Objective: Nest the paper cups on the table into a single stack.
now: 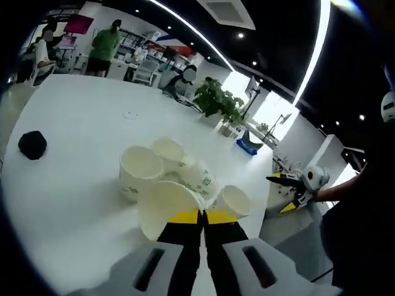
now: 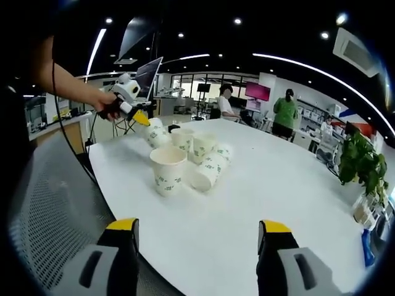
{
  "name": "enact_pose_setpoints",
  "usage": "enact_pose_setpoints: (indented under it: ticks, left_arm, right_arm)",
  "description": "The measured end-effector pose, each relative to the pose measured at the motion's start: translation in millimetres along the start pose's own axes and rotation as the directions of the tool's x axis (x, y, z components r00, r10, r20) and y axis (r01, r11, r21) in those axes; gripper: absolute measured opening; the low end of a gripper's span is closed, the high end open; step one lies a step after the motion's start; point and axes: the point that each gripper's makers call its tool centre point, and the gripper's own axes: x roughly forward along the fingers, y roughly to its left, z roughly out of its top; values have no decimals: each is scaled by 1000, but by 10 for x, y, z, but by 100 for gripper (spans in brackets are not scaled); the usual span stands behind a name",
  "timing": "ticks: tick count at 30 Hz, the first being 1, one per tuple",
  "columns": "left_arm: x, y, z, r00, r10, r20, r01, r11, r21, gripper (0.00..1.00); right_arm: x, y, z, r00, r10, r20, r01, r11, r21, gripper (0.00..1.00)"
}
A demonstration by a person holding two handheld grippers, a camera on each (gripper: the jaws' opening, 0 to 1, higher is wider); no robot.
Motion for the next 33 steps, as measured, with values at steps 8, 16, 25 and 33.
enact_pose_setpoints:
  ticks: [8,16,25,33]
  left_arm:
    - [-83,-295,112,1000,-6,-13,7,995,95,0]
    - [-76,-566,251,999,10,-35,-4,986,166,0]
    - [39,-762,345,997,20,-73,-1,966,257,0]
    - [228,-939,346,992,12,-123,25,954,300,0]
  right_arm:
    - [-4,15,21,1000,10,17,-10,1000,6,81]
    - [3,40,60,999,22,45,-24,999,26,88]
    - [1,38,129,996,22,92,-27,998,52,99]
    - [9,29,103,997,15,76,-19,998,53,99]
